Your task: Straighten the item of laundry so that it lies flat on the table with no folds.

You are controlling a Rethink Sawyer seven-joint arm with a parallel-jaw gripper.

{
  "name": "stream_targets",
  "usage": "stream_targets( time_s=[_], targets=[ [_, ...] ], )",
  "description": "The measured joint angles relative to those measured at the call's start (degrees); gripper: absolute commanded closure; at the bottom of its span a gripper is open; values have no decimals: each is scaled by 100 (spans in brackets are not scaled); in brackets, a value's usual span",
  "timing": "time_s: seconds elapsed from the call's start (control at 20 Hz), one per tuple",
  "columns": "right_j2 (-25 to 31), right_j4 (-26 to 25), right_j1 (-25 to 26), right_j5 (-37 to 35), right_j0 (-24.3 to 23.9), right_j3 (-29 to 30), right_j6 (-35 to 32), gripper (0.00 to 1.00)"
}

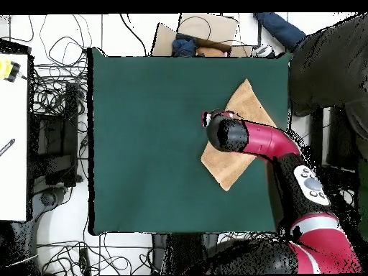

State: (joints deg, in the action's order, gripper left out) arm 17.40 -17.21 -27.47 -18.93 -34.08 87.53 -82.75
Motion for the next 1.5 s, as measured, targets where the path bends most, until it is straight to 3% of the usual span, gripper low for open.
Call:
stream_targets(
  time_s=[0.4, 0.7, 0.95, 1.5],
  targets=[
    [34, -2, -108, -74, -408, 104, 0, 0],
    [206, -2, -571, -1030, -1142, 160, 17, 0],
    [349, -7, -640, -1757, -1591, -30, 90, 0],
    [625, -345, -179, -1872, -1653, -454, 515, 0]
  ],
)
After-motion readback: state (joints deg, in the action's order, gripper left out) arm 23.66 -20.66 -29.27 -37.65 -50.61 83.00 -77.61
